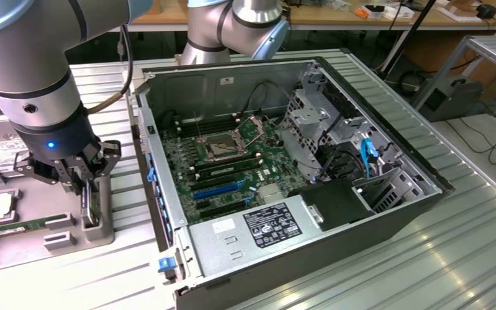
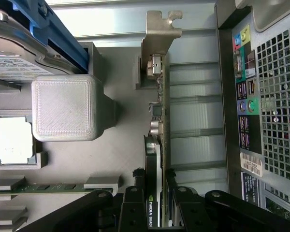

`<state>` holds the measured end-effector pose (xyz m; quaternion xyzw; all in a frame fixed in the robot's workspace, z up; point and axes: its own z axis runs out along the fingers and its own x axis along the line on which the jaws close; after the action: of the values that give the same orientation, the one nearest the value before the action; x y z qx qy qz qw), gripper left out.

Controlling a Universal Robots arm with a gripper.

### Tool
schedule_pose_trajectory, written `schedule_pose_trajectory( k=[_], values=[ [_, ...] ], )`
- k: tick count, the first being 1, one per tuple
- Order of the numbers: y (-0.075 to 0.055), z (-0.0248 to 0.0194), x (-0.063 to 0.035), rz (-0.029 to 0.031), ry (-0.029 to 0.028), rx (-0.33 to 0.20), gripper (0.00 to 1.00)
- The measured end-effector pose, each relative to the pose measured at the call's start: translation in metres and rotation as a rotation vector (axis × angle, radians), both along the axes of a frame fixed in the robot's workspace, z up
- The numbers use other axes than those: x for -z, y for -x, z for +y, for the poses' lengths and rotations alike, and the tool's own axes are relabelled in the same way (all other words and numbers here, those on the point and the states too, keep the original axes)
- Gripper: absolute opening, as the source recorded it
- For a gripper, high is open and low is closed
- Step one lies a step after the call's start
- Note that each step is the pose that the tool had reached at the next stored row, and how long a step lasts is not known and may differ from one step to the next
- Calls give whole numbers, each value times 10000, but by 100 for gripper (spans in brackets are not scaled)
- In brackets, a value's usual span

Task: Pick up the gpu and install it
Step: 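Pick up the gpu and move the gpu toward the slot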

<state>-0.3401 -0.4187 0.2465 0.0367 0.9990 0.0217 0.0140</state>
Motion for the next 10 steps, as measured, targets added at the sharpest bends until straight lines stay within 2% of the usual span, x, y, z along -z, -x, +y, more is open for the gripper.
schedule_pose_trajectory(
  k=[10],
  values=[
    [0, 0, 0, 0, 0, 0, 27]
  ],
)
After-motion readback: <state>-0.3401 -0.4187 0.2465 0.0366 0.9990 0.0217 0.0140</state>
